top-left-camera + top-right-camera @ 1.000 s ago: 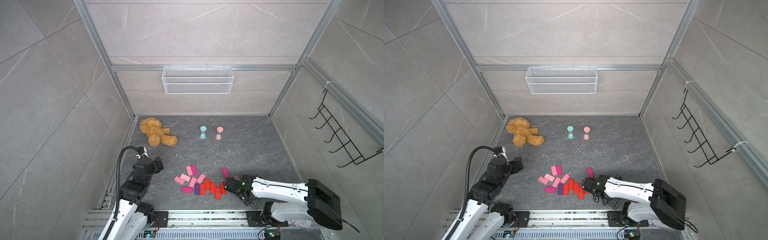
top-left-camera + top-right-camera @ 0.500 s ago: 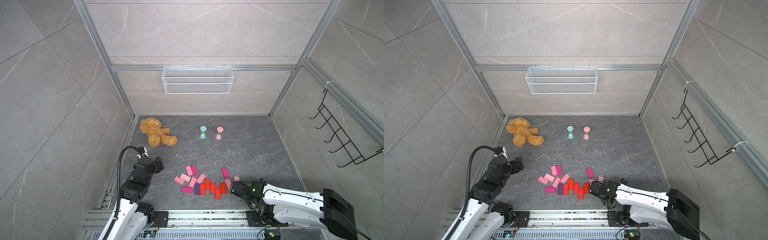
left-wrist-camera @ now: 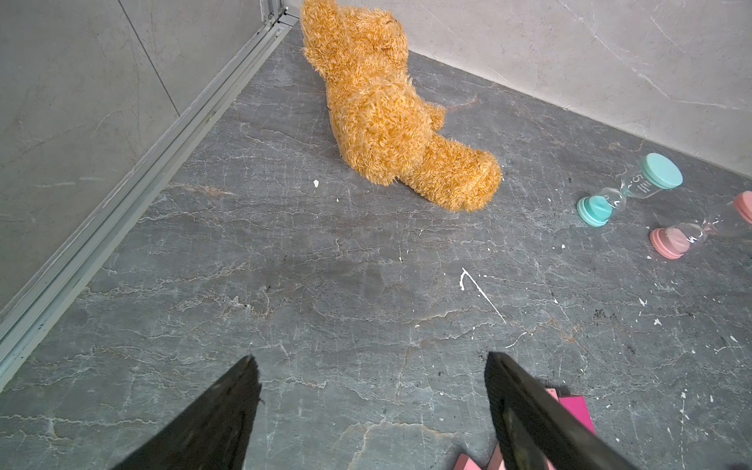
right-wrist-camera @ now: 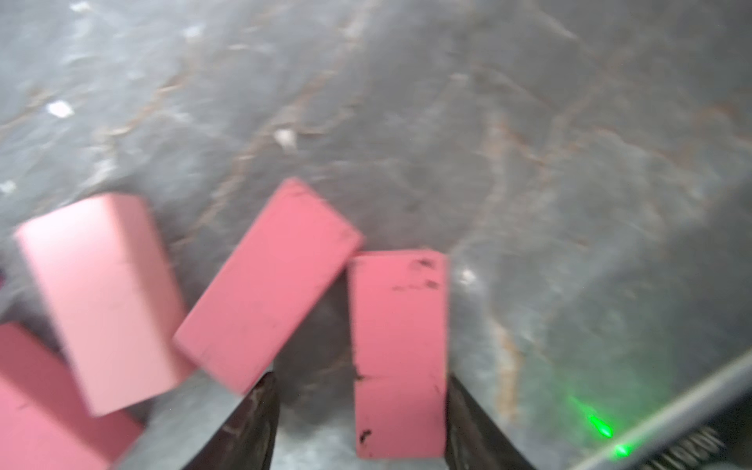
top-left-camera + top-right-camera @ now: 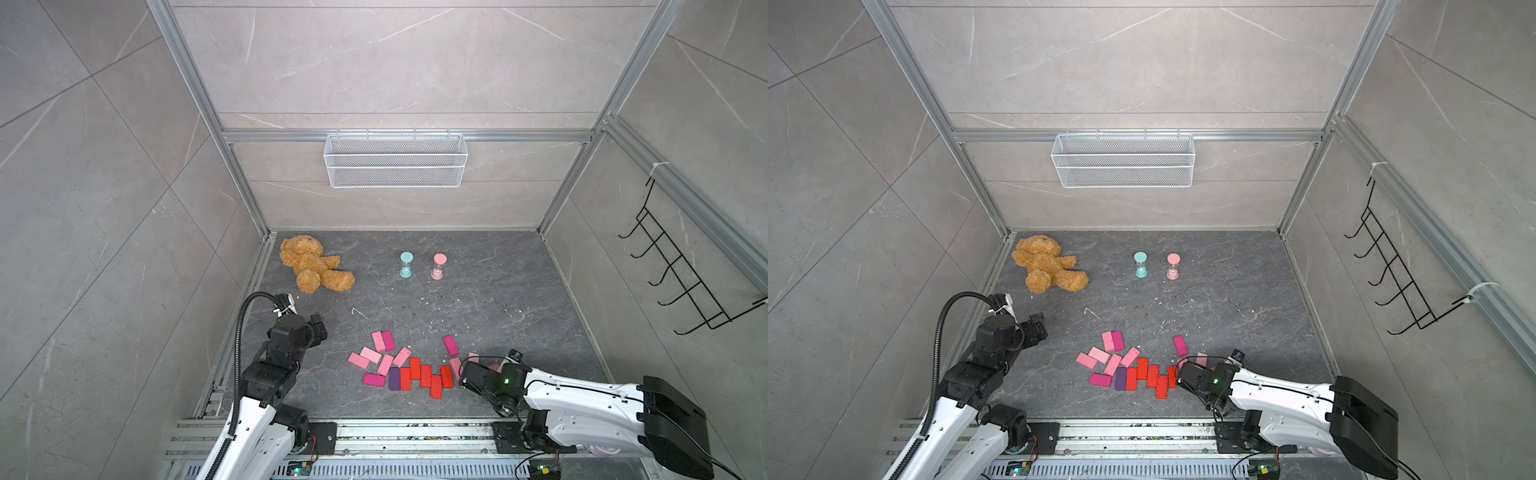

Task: Assemble the letter t with building blocks
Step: Adjust the building block at the center of the board.

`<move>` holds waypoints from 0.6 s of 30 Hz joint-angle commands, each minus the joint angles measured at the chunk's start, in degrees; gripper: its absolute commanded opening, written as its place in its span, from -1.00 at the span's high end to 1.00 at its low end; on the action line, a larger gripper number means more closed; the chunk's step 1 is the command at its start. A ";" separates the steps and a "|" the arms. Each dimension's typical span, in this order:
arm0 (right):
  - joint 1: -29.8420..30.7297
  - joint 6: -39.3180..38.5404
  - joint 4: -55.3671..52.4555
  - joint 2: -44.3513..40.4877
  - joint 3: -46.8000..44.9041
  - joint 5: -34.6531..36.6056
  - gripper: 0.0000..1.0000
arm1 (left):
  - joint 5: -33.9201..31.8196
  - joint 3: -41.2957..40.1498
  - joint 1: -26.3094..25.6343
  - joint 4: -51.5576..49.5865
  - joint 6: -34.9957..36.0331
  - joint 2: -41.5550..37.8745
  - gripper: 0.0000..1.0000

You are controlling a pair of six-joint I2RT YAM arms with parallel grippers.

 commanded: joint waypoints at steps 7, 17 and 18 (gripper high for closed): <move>0.03 -1.32 7.70 0.04 -2.54 -3.26 -0.10 | -0.91 0.88 -0.14 0.95 -0.71 -0.23 -0.76; -0.63 7.56 9.88 -6.17 -8.45 -2.49 -0.13 | -0.35 1.10 -0.12 1.88 -0.36 1.09 -0.73; -0.90 7.84 10.26 -5.92 -8.59 -2.59 -0.13 | -0.26 1.01 -0.16 1.93 -0.34 1.14 -0.72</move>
